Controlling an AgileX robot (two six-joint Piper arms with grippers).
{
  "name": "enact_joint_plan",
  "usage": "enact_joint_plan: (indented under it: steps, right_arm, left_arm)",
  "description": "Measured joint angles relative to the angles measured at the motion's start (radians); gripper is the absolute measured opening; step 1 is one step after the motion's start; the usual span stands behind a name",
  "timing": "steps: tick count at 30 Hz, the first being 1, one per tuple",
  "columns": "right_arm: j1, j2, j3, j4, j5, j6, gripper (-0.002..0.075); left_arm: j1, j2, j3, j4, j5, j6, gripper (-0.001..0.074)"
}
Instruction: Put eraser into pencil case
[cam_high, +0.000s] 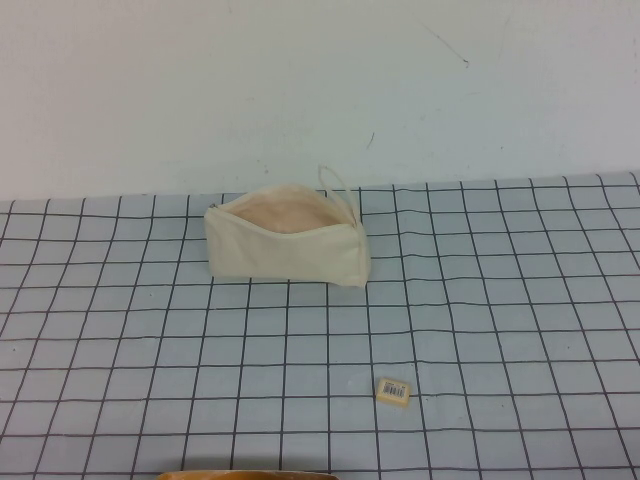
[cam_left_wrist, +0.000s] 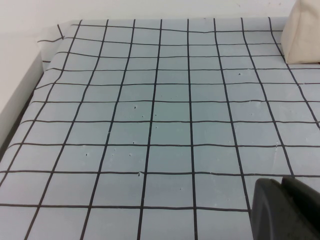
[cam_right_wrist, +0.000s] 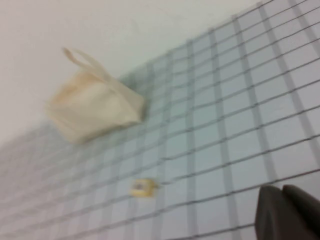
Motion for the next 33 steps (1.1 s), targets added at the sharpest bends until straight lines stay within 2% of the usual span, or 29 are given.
enact_joint_plan:
  steps: [2, 5, 12, 16, 20, 26, 30, 33]
  right_arm:
    - [0.000, 0.000, 0.000, 0.115, -0.006, 0.002, -0.0001]
    - [0.000, 0.000, 0.000, 0.192, -0.028, 0.007, -0.0001]
    - [0.000, 0.000, 0.000, 0.199, -0.137, -0.079, -0.0001]
    - [0.000, 0.007, -0.076, 0.179, -0.107, -0.251, -0.0001]
    - [0.000, 0.149, -0.269, 0.038, 0.059, -0.444, -0.0001]
    - [0.000, 0.500, -0.643, -0.268, 0.486, -0.585, -0.0001]
    - [0.000, 0.797, -0.869, -0.286, 0.804, -0.795, -0.0001]
    - [0.005, 0.932, -0.967, -0.270, 0.856, -0.866, -0.0001]
  left_arm:
    - [0.000, 0.000, 0.000, 0.000, 0.000, 0.000, -0.0001]
    - [0.000, 0.000, 0.000, 0.000, 0.000, 0.000, -0.0001]
    - [0.000, 0.000, 0.000, 0.000, 0.000, 0.000, -0.0001]
    - [0.000, 0.000, 0.000, 0.000, 0.000, 0.000, -0.0001]
    - [0.000, 0.000, 0.000, 0.000, 0.000, 0.000, -0.0001]
    - [0.000, 0.000, 0.000, 0.000, 0.000, 0.000, -0.0001]
    - [0.000, 0.000, 0.000, 0.000, 0.000, 0.000, -0.0001]
    - [0.000, 0.000, 0.000, 0.000, 0.000, 0.000, -0.0001]
